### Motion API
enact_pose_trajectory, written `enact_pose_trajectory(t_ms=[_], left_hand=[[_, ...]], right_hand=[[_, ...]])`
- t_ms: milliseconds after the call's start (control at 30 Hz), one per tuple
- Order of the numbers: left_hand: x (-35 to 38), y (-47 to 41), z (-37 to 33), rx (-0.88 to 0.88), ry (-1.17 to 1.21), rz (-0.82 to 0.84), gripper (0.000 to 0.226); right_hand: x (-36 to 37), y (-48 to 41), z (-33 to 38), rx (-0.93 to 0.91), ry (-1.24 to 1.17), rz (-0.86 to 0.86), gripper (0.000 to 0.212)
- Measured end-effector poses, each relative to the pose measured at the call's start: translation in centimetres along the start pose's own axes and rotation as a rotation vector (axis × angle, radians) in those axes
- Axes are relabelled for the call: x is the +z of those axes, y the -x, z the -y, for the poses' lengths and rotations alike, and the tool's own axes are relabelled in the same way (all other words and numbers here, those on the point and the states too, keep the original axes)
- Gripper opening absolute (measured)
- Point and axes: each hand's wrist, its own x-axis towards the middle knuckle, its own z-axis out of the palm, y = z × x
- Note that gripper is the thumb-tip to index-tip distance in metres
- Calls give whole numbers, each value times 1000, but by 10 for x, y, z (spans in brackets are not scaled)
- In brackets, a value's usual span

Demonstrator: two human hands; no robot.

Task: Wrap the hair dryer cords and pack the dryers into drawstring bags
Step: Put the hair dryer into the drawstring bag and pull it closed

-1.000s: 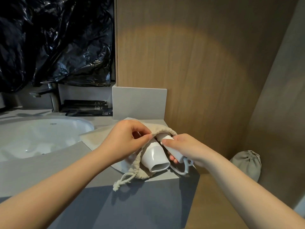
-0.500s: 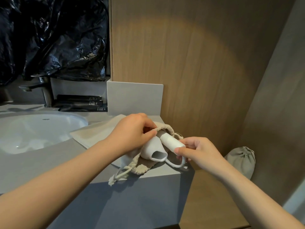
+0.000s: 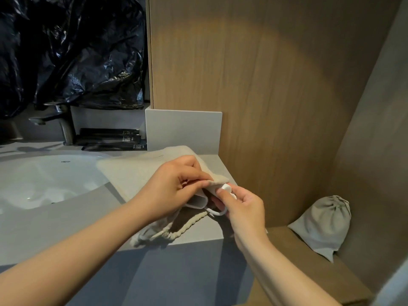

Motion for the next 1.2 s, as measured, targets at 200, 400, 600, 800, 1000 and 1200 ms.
enact_pose_trajectory(t_ms=[200, 400, 600, 800, 1000, 1200], left_hand=[[-8, 15, 10, -28, -48, 13, 19], [-8, 24, 15, -64, -44, -18, 17], [-9, 31, 17, -107, -64, 3, 25], [-8, 28, 19, -120, -79, 59, 35], [-14, 29, 19, -116, -81, 49, 25], [-24, 50, 33, -181, -135, 50, 32]], right_hand=[[-26, -13, 12, -95, 246, 324, 22], [-52, -44, 18, -185, 719, 408, 61], [-38, -51, 17, -36, 428, 664, 46], [-29, -44, -1, -210, 456, 177, 15], [-17, -45, -12, -381, 653, -28, 26], [-41, -46, 9, -109, 489, 477, 21]])
